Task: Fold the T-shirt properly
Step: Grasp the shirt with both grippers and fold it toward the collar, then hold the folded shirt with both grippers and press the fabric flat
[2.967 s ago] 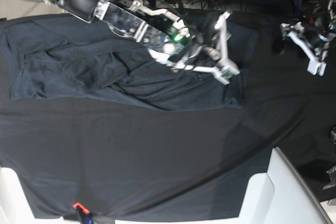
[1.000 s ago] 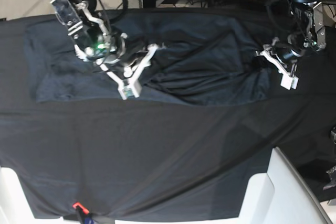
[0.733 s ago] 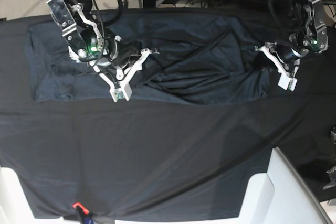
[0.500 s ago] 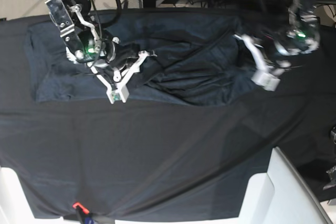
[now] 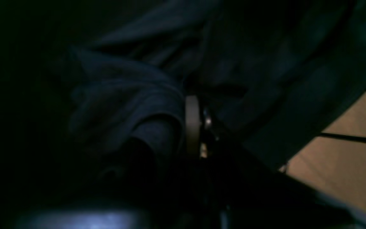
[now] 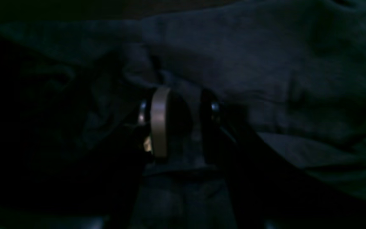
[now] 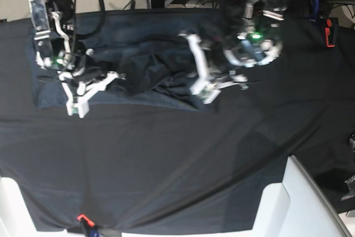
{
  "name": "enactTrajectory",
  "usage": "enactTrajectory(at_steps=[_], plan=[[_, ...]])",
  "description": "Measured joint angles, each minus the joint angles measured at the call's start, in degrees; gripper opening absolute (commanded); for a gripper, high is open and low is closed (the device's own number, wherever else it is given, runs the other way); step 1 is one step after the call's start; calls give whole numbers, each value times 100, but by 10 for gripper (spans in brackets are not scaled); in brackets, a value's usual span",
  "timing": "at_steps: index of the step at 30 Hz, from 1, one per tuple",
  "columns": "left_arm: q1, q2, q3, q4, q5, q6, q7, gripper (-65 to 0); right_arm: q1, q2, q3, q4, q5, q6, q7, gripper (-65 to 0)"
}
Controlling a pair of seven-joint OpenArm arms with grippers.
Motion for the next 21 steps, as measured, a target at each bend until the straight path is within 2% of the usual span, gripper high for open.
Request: enactTrajectory(at_steps=[4,6,13,21], plan=[[-376,247,365,-234,15,168,369,-650,-68,-33,409,15,0,575,-4,-504],[-560,358,540,-437,46,269,413,-650,-149,-26,605,15,-11,592,7,-504],[-872,664,929,-1038,66,260,448,-650,-225,-33,1012,15,-2,632,-9,-504],[-1016,848,1102,-1471,63,258,437,-650,-238,-28,1043,15,-4,634,-7,-504]])
